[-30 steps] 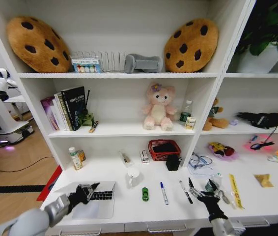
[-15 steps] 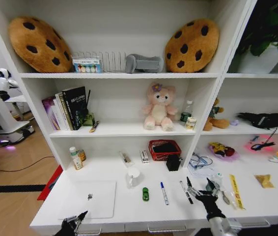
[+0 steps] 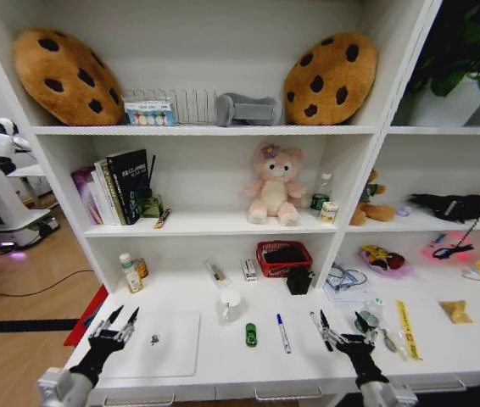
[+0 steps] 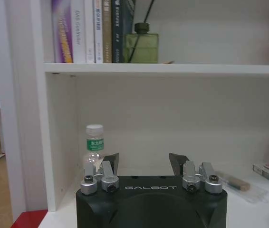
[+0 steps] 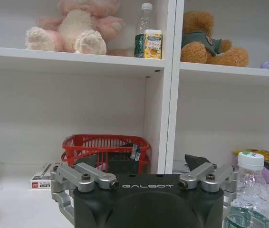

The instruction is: Organize the objects on the table.

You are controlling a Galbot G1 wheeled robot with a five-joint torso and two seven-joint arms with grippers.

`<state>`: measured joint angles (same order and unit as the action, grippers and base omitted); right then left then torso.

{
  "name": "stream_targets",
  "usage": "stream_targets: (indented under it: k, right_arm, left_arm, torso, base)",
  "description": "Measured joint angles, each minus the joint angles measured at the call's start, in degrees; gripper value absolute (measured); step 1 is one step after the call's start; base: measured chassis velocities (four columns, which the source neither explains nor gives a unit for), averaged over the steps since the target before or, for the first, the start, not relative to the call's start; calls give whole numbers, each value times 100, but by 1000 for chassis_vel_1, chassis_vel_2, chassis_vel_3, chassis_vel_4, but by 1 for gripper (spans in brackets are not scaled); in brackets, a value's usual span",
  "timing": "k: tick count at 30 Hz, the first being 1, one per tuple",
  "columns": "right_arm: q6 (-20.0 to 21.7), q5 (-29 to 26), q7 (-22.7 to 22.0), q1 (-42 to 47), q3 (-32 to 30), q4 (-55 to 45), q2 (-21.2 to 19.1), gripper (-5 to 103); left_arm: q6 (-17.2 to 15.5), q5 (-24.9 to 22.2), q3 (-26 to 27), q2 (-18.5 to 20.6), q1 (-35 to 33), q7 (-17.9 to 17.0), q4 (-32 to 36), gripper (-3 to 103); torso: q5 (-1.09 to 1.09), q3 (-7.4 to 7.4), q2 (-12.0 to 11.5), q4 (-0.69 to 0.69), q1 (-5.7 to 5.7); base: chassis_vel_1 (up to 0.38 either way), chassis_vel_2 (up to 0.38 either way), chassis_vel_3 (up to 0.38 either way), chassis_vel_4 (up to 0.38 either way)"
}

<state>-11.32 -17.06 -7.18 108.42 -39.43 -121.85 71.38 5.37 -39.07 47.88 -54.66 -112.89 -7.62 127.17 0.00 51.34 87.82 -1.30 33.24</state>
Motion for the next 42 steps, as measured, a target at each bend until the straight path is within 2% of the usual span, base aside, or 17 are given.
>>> stream_targets:
  k: [1, 4, 7, 8, 10, 20, 42]
  right_arm:
    - [-1, 6, 6, 4, 11, -12, -8, 100]
    - [-1, 20, 11, 9, 37, -18, -20, 100]
    - [-1, 43, 17, 18, 106, -22, -69, 100]
    - [-1, 43, 17, 18, 106, -22, -69, 100]
    - [0, 23, 19, 19, 131, -36, -98, 100]
    - [21, -88, 35, -31, 163, -80, -193, 100]
    - [162, -226, 1, -50, 257, -180, -370, 100]
  left_arm:
    - [21, -80, 85, -96, 24, 27, -6, 66]
    - [59, -198, 218, -213, 35, 60, -19, 72]
    - [200, -456, 527, -310, 18, 134, -182, 88]
    - [200, -456, 527, -310, 18, 134, -182, 88]
    - [243, -631, 693, -310, 49, 137, -276, 97]
    - [250, -669, 646, -537, 119, 138, -186, 100]
    - [166, -648, 631, -550, 169, 119, -206, 100]
  torso:
    - [-1, 0, 0, 0, 0]
    - [0, 0, 0, 0, 0]
    - [0, 0, 0, 1, 0]
    - [0, 0, 0, 1, 0]
    - [0, 0, 0, 1, 0]
    - [0, 0, 0, 1, 0]
    - [0, 0, 0, 1, 0]
  base:
    - [0, 0, 0, 0]
    - [0, 0, 0, 0]
    - [0, 0, 0, 0]
    - [0, 0, 0, 0]
    - [0, 0, 0, 0]
    - [0, 0, 0, 0]
    - [0, 0, 0, 0]
